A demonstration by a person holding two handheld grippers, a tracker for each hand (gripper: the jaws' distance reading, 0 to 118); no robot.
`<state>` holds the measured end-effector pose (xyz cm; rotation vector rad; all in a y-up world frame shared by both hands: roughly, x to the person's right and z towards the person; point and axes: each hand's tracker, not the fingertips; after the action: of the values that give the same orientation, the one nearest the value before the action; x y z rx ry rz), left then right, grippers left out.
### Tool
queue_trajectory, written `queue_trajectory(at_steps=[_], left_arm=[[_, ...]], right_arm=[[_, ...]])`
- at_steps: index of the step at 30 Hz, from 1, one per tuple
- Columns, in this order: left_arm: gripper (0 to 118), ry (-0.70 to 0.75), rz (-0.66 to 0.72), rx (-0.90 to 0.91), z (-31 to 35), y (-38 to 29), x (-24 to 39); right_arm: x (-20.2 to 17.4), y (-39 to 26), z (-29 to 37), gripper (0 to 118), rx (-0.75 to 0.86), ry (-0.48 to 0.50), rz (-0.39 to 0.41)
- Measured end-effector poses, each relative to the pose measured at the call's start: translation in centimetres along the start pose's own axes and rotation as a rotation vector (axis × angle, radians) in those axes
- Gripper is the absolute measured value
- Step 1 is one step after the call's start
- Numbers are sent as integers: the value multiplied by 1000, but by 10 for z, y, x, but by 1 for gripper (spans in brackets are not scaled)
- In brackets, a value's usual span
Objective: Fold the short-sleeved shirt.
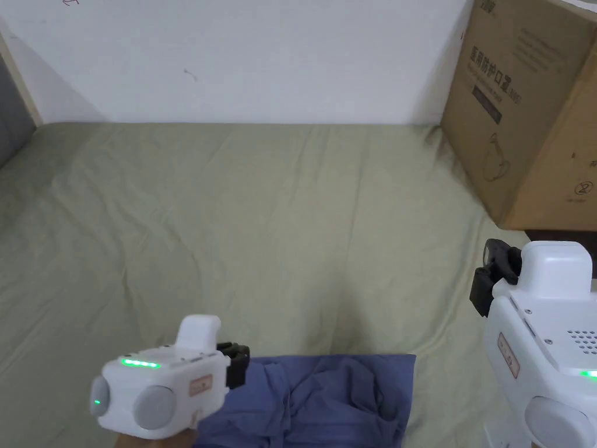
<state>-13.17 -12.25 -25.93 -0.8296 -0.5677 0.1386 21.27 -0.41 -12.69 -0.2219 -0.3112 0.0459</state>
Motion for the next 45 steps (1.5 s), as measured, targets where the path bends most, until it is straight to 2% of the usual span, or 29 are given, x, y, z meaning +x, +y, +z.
queue_trajectory(at_steps=[5, 6, 7, 10, 11, 12, 18, 19, 20, 23, 26, 28, 29, 36, 45], left_arm=[[1, -66, 191, -10, 28, 19, -64], [4, -66, 234, -18, 30, 19, -79], [12, -62, 274, -30, 30, 17, -93], [83, -45, 389, -114, 19, 8, -126], [100, -41, 418, -132, 15, 2, -134], [102, -40, 436, -145, 13, -4, -135], [99, -63, 485, -197, -20, -37, -166], [93, -71, 486, -210, -25, -41, -169], [79, -79, 487, -228, -29, -45, -170], [54, -92, 489, -255, -40, -53, -167], [46, -111, 465, -242, -42, -54, -160], [24, -115, 463, -247, -45, -56, -158], [17, -111, 464, -248, -46, -56, -155], [10, -46, 329, -169, -7, -39, -143], [10, 197, 251, -124, 69, -13, -169]], right_arm=[[-13, 3, -4, 0, 6, 24, 0], [-16, 3, -5, 0, 5, 29, 0], [-18, 2, -6, 0, 3, 35, -1], [-27, 0, -9, 0, -9, 49, 7], [-29, -1, -10, 0, -15, 54, 9], [-31, -2, -10, 0, -17, 58, 12], [-39, -8, -18, 0, -47, 66, 26], [-39, -9, -19, 0, -52, 65, 30], [-40, -10, -20, 0, -56, 63, 33], [-38, -12, -22, 0, -66, 56, 40], [-36, -13, -24, 0, -75, 48, 41], [-35, -13, -25, 0, -77, 46, 41], [-34, -13, -25, 0, -78, 45, 40], [-30, -7, -25, 0, -64, 46, 49], [-30, -1, -17, 0, -28, 71, 19]])
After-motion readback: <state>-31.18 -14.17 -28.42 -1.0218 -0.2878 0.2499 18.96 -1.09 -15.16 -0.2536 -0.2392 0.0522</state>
